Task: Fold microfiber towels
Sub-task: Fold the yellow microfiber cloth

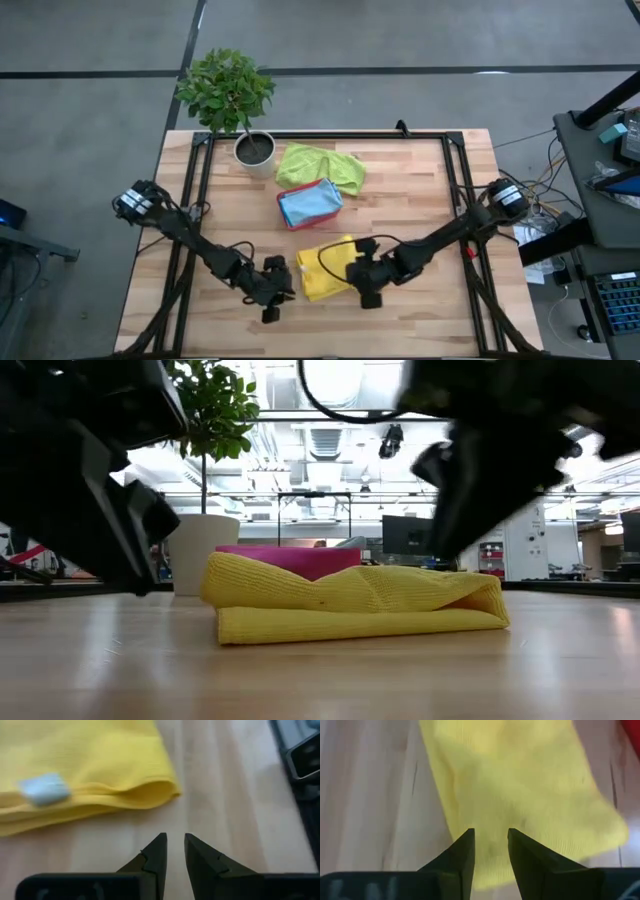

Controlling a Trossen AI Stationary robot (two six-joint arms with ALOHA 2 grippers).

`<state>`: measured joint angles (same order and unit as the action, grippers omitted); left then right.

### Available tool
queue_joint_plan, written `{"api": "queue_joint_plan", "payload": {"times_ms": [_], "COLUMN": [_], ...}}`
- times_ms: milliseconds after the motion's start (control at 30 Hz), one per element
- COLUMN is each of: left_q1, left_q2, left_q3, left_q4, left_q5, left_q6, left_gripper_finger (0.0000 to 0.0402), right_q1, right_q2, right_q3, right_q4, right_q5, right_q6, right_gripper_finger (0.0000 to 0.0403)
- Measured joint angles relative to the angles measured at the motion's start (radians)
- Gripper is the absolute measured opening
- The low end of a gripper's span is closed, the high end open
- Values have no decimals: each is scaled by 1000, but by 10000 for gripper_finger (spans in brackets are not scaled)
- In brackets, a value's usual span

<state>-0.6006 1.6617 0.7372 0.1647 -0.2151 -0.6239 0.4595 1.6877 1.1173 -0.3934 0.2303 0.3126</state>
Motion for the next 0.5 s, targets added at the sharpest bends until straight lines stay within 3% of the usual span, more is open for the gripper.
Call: {"api": "queue_joint_plan", "payload": {"times_ms": [200, 500], "left_q1": [-32, -28], "left_q2": [104, 214], "left_q3": [26, 125], "left_q4": [180, 218], "left_q5": [-34, -165], "left_q6": [-21, 59], "left_gripper_finger": [52, 52], "right_q1": [49, 55], "right_q2": [-21, -17], "right_q3": [-72, -116], "right_q4": [8, 77], "right_q5": [12, 88], "right_q6": [17, 10], "right_gripper_finger": [98, 86]}}
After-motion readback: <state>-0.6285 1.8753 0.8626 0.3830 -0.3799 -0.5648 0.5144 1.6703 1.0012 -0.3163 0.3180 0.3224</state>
